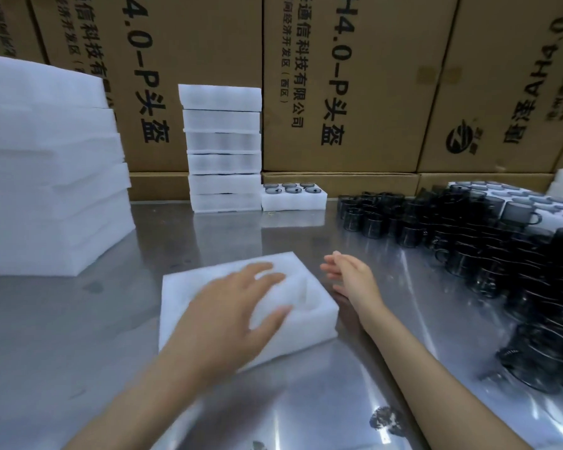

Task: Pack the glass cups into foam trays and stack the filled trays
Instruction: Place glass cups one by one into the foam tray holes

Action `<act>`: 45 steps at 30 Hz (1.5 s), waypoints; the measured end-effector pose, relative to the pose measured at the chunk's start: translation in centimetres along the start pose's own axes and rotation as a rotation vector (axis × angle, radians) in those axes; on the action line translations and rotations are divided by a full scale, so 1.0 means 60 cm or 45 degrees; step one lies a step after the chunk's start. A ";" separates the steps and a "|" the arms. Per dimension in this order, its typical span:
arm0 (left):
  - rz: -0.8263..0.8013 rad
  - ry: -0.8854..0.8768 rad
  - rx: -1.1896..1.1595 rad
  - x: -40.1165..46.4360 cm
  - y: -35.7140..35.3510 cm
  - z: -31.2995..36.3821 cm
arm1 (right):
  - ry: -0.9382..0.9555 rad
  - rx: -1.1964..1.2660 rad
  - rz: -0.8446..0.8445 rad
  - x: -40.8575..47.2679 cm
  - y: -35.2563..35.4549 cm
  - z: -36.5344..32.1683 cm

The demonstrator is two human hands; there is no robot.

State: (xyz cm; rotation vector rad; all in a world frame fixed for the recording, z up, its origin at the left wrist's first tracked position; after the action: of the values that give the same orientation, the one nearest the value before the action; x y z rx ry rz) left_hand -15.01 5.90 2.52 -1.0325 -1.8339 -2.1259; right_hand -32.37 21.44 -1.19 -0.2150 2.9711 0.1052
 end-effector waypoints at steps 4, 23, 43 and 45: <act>0.475 0.804 -0.533 -0.020 0.035 -0.101 | -0.046 -0.050 -0.098 0.007 -0.004 0.003; 0.751 0.911 -2.164 0.045 -0.088 -0.095 | -0.116 0.326 0.226 0.067 0.088 0.001; 0.618 1.018 -1.555 -0.007 -0.091 -0.144 | 0.065 -0.811 1.178 0.112 0.189 0.002; 0.583 0.978 -1.535 -0.009 -0.089 -0.140 | 0.118 -0.883 1.123 0.110 0.186 0.003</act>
State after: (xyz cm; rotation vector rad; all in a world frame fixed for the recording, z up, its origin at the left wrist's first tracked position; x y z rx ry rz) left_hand -20.75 -0.70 -2.29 -0.4753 0.1073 -2.6389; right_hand -40.47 31.57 -1.79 1.0351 2.7333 1.2265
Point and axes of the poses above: each hand's wrist, its own x-axis towards the middle knuckle, its own y-axis out of the back of the hand, z = x × y, the point moved 1 cm from there along x, towards the middle knuckle, and after that the axes turned 14 degrees about -y, right-handed, at the moved point
